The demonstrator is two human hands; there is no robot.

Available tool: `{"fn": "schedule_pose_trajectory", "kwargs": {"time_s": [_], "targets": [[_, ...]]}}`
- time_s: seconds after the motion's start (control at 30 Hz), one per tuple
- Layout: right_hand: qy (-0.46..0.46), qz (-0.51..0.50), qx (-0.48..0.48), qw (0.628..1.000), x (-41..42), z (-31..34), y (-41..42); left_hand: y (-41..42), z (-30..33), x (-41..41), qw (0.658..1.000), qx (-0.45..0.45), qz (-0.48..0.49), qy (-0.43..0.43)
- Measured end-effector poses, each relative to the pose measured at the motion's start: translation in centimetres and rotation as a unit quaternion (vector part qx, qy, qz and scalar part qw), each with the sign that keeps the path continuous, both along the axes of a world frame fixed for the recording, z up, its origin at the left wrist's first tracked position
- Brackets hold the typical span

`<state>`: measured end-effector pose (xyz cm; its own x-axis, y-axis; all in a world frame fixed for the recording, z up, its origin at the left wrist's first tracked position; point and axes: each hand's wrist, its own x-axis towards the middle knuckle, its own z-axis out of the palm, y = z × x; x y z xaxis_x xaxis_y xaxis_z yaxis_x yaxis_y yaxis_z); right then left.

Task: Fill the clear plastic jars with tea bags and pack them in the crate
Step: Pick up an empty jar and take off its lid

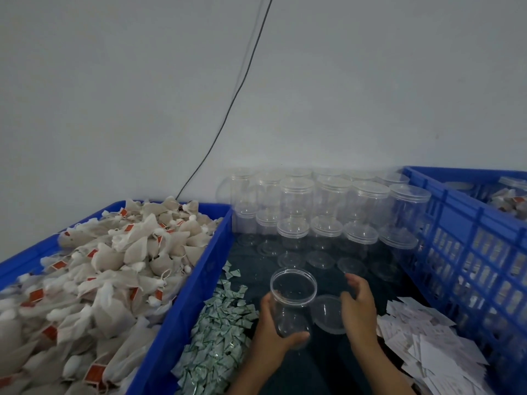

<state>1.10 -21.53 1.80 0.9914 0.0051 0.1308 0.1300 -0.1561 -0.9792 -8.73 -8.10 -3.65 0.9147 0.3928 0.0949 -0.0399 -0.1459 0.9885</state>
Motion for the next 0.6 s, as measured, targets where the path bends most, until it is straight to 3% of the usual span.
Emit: {"fn": "schedule_pose_trajectory", "kwargs": {"time_s": [0.23,0.33,0.47,0.6], "targets": [[-0.172,0.058,0.011,0.983,-2.8,5.0,3.0,-0.1,5.4,-0.5,0.993,0.082,0.045,0.077],[-0.204,0.089,0.027,0.975,-3.4,7.4,5.2,1.5,9.8,-1.0,0.985,0.082,0.148,0.047],[-0.185,0.147,0.035,0.971,-3.8,9.5,9.6,5.0,15.2,-1.5,0.935,0.213,0.283,0.011],[-0.133,0.246,0.02,0.96,-4.6,10.3,14.4,10.0,18.2,-2.0,0.869,0.341,0.35,0.08]]}}
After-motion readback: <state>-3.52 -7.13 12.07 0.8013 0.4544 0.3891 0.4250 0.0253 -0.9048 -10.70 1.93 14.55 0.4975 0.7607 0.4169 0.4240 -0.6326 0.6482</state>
